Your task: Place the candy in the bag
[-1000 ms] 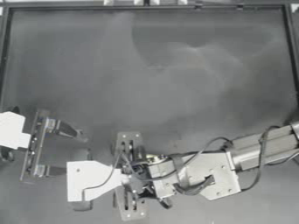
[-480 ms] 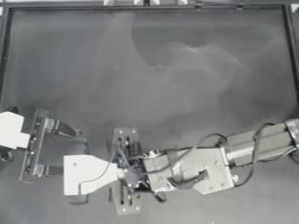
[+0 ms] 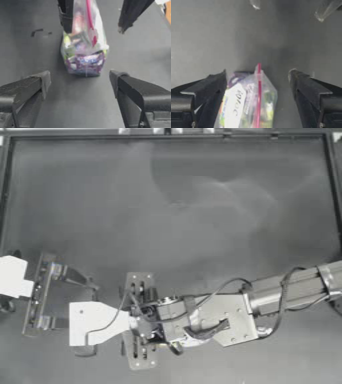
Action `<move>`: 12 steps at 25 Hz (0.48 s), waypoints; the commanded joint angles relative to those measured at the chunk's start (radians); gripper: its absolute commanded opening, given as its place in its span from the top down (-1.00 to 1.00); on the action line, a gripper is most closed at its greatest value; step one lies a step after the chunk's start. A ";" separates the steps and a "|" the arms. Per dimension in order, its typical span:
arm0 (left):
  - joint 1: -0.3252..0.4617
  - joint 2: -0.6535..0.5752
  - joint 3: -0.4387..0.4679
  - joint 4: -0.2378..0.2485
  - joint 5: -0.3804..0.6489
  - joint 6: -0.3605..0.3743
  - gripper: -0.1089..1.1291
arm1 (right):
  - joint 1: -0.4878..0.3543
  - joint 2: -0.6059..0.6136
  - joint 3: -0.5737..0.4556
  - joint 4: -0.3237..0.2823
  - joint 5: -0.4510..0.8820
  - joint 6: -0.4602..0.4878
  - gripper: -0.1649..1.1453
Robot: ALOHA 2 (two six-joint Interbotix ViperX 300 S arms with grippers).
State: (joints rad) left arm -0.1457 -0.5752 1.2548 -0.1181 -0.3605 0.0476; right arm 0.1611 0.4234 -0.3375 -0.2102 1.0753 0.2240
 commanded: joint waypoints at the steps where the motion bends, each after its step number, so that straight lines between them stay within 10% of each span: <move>1: 0.000 -0.006 -0.009 -0.002 -0.008 0.002 -0.80 | -0.002 -0.023 -0.026 0.002 0.000 -0.003 -0.72; 12: 0.000 -0.008 -0.008 -0.002 -0.008 0.002 -0.80 | 0.000 -0.017 -0.028 0.012 0.000 -0.008 -0.53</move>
State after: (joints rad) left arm -0.1457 -0.5752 1.2563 -0.1181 -0.3605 0.0476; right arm 0.1595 0.4295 -0.3359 -0.2010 1.0784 0.2178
